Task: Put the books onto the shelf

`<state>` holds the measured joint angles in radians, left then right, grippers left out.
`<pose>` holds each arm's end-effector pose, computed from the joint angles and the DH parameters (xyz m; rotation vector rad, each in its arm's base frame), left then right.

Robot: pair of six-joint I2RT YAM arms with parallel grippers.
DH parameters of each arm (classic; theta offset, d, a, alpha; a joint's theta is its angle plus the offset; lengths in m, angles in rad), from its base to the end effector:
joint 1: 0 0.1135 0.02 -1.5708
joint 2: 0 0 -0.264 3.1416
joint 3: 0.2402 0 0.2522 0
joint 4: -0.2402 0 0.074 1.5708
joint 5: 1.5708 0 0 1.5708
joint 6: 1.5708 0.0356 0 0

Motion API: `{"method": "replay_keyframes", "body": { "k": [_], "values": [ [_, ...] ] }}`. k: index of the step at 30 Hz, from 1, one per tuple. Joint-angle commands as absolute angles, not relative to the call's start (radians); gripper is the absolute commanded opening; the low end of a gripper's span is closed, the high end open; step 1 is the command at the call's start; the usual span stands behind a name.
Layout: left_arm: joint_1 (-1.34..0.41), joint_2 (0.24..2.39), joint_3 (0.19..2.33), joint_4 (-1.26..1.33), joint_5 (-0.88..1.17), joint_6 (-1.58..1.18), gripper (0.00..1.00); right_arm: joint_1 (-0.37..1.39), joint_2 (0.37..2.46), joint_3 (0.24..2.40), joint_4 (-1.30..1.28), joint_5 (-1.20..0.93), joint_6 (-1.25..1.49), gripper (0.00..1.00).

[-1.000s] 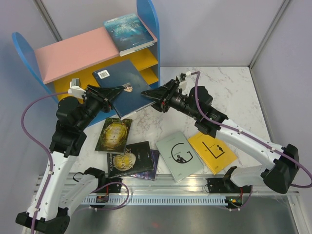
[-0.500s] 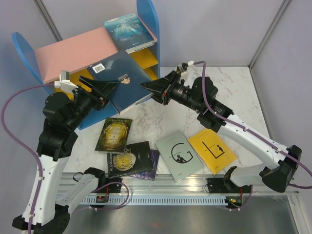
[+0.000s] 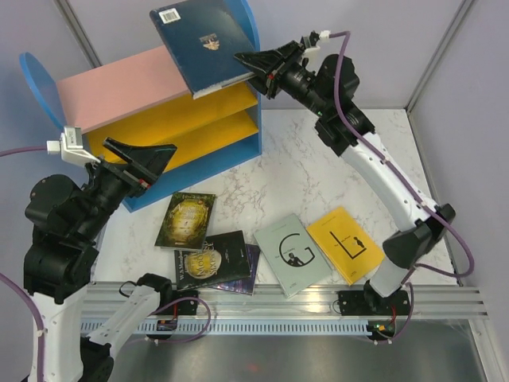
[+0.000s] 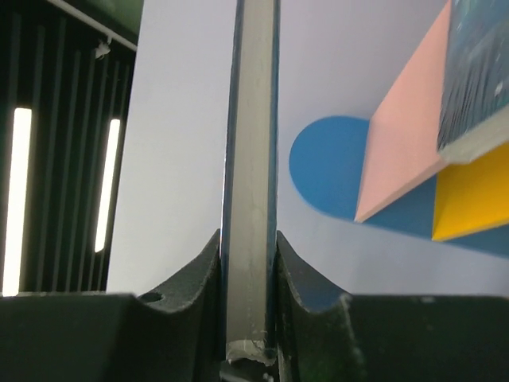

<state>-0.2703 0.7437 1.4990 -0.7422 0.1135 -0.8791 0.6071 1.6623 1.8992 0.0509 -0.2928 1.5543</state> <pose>0.0686 -0.0232 0.5053 -0.4022 1.5957 -0.9832 0.2995 0.2205 0.5229 0.4415 1.5430 1.9693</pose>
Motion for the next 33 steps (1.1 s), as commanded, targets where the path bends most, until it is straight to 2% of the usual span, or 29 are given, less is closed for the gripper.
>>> {"method": "replay_keyframes", "body": {
  "k": [1, 2, 5, 22, 24, 25, 27, 28, 29, 33],
  "values": [
    [-0.267, 0.761, 1.505, -0.828, 0.124, -0.813, 1.0, 0.589, 1.774, 2.156, 0.048, -0.321, 1.545, 0.0],
    [-0.267, 0.761, 1.506, -0.853, 0.121, -0.813, 1.0, 0.586, 1.839, 2.251, 0.016, -0.315, 1.537, 0.0],
    [-0.267, 0.755, 1.511, -0.885, 0.11, -0.811, 1.0, 0.571, 1.926, 2.351, -0.067, -0.287, 1.526, 0.0],
    [-0.267, 0.719, 1.511, -0.919, 0.08, -0.762, 1.0, 0.492, 2.141, 2.485, -0.112, -0.204, 1.549, 0.01],
    [-0.267, 0.722, 1.509, -0.919, 0.081, -0.761, 1.0, 0.492, 2.158, 2.484, -0.109, -0.212, 1.551, 0.1],
    [-0.267, 0.721, 1.509, -0.919, 0.083, -0.756, 1.0, 0.494, 2.163, 2.482, -0.106, -0.219, 1.549, 0.31],
    [-0.267, 0.723, 1.508, -0.92, 0.084, -0.753, 1.0, 0.494, 2.175, 2.477, -0.104, -0.236, 1.546, 0.56],
    [-0.268, 0.724, 1.505, -0.92, 0.087, -0.752, 1.0, 0.492, 2.175, 2.473, -0.104, -0.241, 1.542, 0.91],
    [-0.268, 0.724, 1.503, -0.92, 0.089, -0.752, 1.0, 0.492, 2.169, 2.456, -0.103, -0.245, 1.537, 0.98],
    [-0.267, 0.733, 1.503, -0.922, 0.11, -0.75, 1.0, 0.488, 2.105, 2.357, -0.101, -0.262, 1.497, 0.98]
  ]
}}
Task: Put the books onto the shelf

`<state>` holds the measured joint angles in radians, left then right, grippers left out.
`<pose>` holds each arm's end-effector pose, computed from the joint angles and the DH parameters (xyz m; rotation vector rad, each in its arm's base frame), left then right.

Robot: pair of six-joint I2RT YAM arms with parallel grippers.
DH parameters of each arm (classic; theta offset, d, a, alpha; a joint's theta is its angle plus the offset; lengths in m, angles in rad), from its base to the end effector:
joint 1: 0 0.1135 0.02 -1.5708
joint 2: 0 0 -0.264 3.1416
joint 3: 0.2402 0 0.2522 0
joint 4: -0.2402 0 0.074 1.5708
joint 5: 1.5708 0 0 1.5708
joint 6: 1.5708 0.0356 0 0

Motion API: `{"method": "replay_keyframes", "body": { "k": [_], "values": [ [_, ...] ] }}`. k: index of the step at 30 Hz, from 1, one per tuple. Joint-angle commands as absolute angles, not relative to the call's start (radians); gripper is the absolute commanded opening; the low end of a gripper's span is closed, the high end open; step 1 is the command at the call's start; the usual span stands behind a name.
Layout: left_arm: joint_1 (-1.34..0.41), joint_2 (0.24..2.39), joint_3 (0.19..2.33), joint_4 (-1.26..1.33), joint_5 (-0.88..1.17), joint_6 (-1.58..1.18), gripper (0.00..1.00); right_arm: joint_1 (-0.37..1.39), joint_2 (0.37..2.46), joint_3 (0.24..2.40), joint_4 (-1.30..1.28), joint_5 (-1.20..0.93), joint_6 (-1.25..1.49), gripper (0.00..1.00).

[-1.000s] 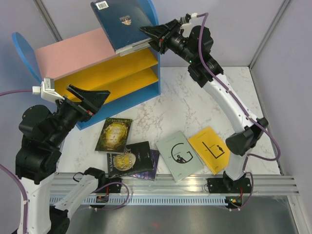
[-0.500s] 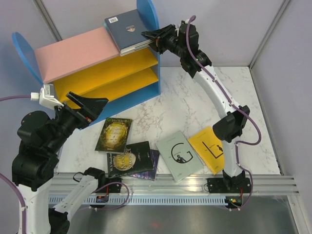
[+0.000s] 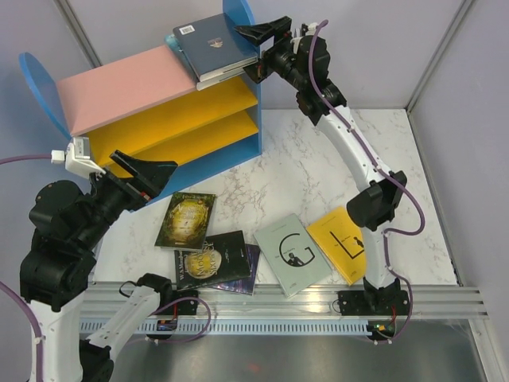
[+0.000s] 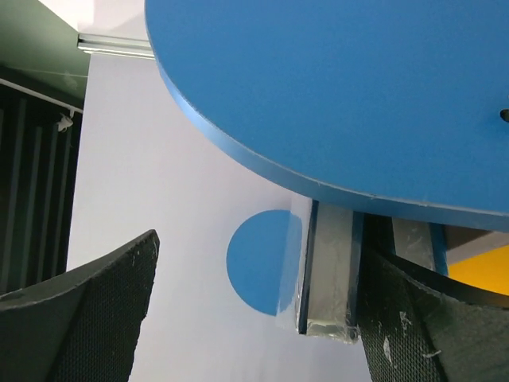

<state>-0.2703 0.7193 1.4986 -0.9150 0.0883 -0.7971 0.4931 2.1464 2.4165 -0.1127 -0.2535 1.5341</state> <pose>0.0589 -0.0196 0.4875 -0.3978 1.7391 -0.8593 0.4282 0.2402 0.4751 0.6199 1.5872 1.7889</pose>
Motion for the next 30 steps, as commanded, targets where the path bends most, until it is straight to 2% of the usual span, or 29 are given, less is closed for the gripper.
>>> {"method": "replay_keyframes", "body": {
  "k": [1, 5, 10, 18, 26, 29, 30],
  "values": [
    [-0.267, 0.735, 1.503, -0.92, 0.113, -0.749, 1.0, 0.482, 2.085, 2.323, -0.1, -0.267, 1.491, 0.98],
    [-0.268, 0.738, 1.494, -0.923, 0.121, -0.744, 1.0, 0.46, 1.935, 2.055, -0.081, -0.281, 1.47, 0.98],
    [-0.267, 0.764, 1.491, -0.926, 0.149, -0.735, 1.0, 0.428, 1.824, 1.838, -0.061, -0.325, 1.47, 0.98],
    [-0.267, 0.782, 1.49, -0.931, 0.166, -0.73, 1.0, 0.414, 1.769, 1.781, -0.048, -0.356, 1.463, 0.98],
    [-0.267, 0.779, 1.467, -0.931, 0.176, -0.735, 1.0, 0.414, 1.695, 1.764, 0.072, -0.341, 1.468, 0.98],
    [-0.267, 0.775, 1.462, -0.931, 0.179, -0.736, 1.0, 0.416, 1.695, 1.795, 0.071, -0.33, 1.468, 0.88],
    [-0.267, 0.775, 1.462, -0.933, 0.178, -0.736, 1.0, 0.417, 1.7, 1.805, 0.069, -0.331, 1.467, 0.81]
  ]
}}
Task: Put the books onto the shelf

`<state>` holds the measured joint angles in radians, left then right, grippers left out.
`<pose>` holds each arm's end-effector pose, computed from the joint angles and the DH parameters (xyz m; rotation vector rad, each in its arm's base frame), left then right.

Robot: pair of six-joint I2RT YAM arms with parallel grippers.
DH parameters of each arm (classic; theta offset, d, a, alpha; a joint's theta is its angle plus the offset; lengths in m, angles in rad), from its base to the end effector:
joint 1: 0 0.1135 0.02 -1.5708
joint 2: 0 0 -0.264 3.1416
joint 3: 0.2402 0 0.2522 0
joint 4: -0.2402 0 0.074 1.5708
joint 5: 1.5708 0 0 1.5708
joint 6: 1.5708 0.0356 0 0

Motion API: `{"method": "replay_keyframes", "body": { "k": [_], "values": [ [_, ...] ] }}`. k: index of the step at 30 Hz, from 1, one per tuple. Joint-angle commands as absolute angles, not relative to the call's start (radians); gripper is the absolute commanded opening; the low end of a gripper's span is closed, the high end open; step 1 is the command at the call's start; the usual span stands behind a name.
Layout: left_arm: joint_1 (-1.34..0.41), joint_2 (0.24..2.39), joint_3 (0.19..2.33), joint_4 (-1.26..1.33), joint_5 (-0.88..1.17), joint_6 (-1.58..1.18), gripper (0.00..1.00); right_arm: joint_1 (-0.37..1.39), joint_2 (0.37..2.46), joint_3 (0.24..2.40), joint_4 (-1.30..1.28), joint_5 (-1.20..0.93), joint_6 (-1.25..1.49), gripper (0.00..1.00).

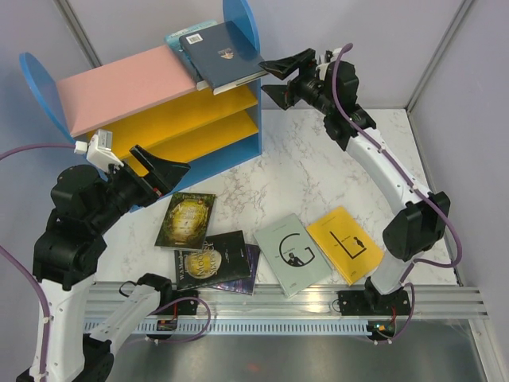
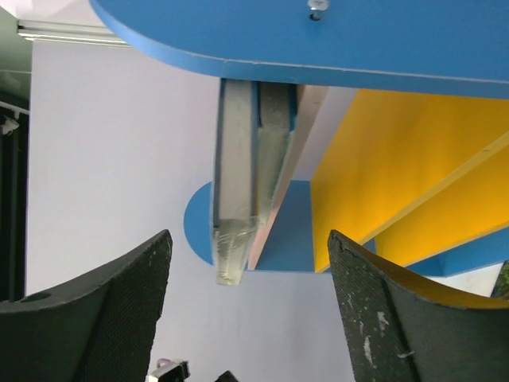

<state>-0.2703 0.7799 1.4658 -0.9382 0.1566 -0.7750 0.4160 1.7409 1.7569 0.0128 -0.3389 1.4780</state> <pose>0.0848 -0.0293 0.4735 -0.3639 1.8758 -0.8674 0.3759 0.1790 0.4407 0.6409 1.7198 1.6906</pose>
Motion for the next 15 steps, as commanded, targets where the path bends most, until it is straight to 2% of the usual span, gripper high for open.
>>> {"method": "replay_keyframes", "body": {
  "k": [1, 2, 3, 5, 6, 8, 11, 15],
  "values": [
    [-0.267, 0.772, 1.462, -0.933, 0.179, -0.736, 1.0, 0.42, 1.712, 1.827, 0.064, -0.331, 1.465, 0.76],
    [-0.267, 0.772, 1.462, -0.934, 0.178, -0.736, 1.0, 0.42, 1.72, 1.836, 0.055, -0.33, 1.463, 0.7],
    [-0.267, 0.769, 1.462, -0.934, 0.175, -0.735, 1.0, 0.422, 1.726, 1.845, 0.048, -0.331, 1.462, 0.55],
    [-0.267, 0.764, 1.462, -0.937, 0.175, -0.733, 1.0, 0.425, 1.749, 1.859, 0.044, -0.334, 1.466, 0.41],
    [-0.267, 0.764, 1.459, -0.939, 0.169, -0.732, 1.0, 0.428, 1.753, 1.862, 0.043, -0.336, 1.468, 0.29],
    [-0.267, 0.755, 1.456, -0.942, 0.164, -0.732, 1.0, 0.434, 1.773, 1.881, 0.041, -0.331, 1.47, 0.18],
    [-0.267, 0.75, 1.451, -0.945, 0.16, -0.73, 1.0, 0.446, 1.799, 1.917, 0.038, -0.319, 1.47, 0.1],
    [-0.268, 0.755, 1.465, -0.948, 0.163, -0.727, 1.0, 0.463, 1.847, 1.965, 0.034, -0.304, 1.474, 0.04]
  ]
}}
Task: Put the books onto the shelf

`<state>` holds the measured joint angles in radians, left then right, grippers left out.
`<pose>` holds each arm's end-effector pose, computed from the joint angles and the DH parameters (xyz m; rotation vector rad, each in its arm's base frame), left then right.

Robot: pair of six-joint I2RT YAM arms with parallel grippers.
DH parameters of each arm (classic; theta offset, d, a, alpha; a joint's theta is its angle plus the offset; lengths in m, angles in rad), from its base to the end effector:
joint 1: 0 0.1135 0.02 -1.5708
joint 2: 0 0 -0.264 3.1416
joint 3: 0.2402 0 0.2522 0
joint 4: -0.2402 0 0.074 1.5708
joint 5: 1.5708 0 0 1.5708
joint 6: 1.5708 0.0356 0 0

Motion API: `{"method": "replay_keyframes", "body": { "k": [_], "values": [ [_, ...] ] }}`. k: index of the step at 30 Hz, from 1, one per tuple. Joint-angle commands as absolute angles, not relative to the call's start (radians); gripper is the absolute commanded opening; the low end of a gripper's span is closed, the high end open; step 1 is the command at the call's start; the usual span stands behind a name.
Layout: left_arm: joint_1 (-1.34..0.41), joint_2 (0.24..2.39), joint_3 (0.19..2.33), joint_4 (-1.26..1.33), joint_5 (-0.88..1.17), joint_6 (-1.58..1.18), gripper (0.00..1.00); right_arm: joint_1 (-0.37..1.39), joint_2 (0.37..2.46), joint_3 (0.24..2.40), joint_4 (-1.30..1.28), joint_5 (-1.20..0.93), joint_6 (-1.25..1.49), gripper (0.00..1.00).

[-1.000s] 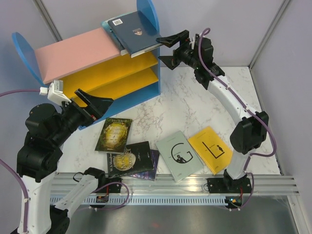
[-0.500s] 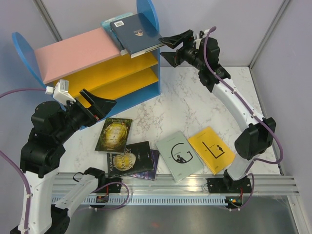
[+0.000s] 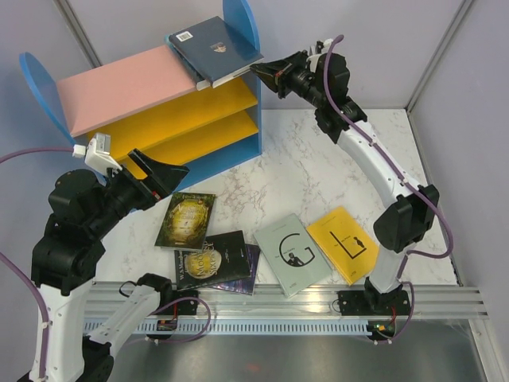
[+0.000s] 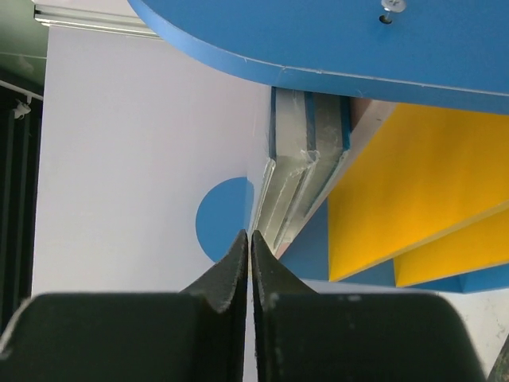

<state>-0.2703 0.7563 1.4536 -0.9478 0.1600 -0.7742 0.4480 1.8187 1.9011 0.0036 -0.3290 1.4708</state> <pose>0.0784 -0.0276 0.4709 -0.3602 1.8750 -0.8704 0.3837 0.1972 0.4586 0.5794 1.6784 1.7259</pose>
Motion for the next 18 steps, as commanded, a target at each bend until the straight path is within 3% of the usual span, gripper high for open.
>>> {"method": "replay_keyframes", "body": {
  "k": [1, 18],
  "values": [
    [-0.268, 0.758, 1.47, -0.95, 0.161, -0.724, 1.0, 0.465, 1.855, 1.982, 0.032, -0.298, 1.473, 0.04],
    [-0.267, 0.778, 1.536, -1.015, 0.137, -0.677, 1.0, 0.515, 1.985, 2.117, 0.063, -0.262, 1.496, 0.0]
  ]
}}
